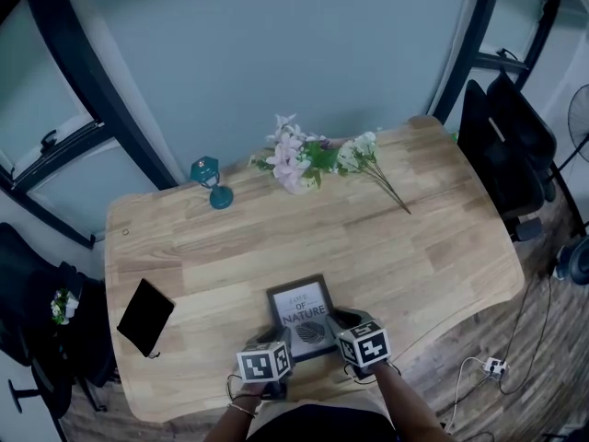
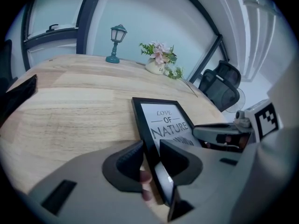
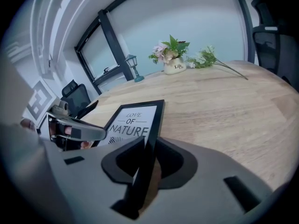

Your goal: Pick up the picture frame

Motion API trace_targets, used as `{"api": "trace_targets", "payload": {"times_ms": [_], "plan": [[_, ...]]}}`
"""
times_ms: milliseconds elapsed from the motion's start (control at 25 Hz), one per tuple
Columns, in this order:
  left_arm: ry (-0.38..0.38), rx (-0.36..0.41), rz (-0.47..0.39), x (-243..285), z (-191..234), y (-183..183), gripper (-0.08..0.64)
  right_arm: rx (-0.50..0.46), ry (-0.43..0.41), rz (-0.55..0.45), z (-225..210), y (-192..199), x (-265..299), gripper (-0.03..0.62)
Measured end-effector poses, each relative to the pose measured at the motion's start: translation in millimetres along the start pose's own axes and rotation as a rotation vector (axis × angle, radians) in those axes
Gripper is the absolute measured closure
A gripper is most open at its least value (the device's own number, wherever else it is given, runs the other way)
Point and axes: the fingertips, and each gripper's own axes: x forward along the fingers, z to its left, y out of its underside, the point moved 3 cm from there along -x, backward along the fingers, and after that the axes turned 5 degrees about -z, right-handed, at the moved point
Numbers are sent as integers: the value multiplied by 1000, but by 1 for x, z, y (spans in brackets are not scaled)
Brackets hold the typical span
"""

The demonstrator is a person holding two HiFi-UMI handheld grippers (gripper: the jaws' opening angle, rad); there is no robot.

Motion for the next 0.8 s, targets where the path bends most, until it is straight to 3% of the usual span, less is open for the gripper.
{"api": "trace_targets", "payload": {"times_ms": [400,800], "plan": [[10,-12,15,-3,-2,0,469,-35,36,-9,3,-4,-7,512],[15,11,-35,-17,-8,-6,480,-95,60,-89,10,-15,-23,515]]}}
